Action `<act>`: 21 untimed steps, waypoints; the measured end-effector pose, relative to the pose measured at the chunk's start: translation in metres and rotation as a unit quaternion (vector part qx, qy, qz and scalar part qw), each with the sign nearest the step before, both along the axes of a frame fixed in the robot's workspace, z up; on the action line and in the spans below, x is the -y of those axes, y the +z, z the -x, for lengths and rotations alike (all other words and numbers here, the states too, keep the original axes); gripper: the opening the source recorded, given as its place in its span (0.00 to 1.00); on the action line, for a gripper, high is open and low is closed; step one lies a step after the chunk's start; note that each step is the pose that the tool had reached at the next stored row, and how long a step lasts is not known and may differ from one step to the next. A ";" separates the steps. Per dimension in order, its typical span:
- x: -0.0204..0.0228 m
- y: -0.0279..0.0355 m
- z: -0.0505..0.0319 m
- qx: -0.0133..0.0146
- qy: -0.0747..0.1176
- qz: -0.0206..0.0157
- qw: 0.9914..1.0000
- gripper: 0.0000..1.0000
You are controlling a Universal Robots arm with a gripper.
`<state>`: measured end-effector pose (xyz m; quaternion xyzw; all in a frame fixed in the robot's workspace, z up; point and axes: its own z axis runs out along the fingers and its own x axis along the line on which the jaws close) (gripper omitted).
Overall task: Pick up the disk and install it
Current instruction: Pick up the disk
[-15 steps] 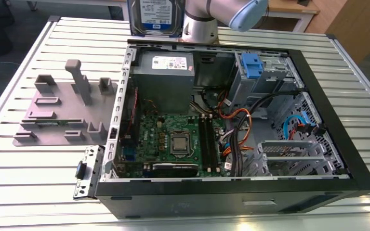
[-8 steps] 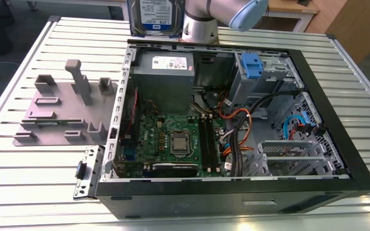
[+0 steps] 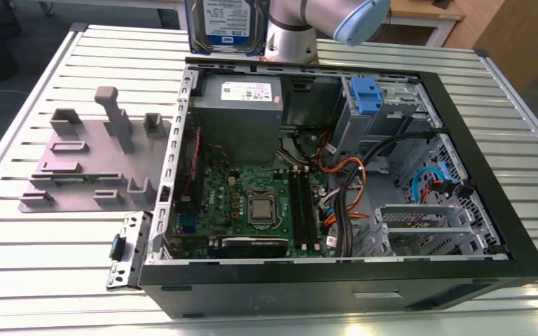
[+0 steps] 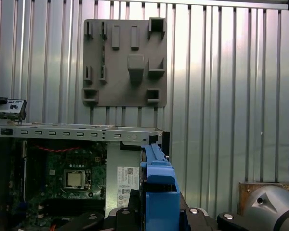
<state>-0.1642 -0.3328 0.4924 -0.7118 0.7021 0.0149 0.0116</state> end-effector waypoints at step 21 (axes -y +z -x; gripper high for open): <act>0.0111 -0.0001 0.0000 0.000 0.000 0.000 1.000 0.36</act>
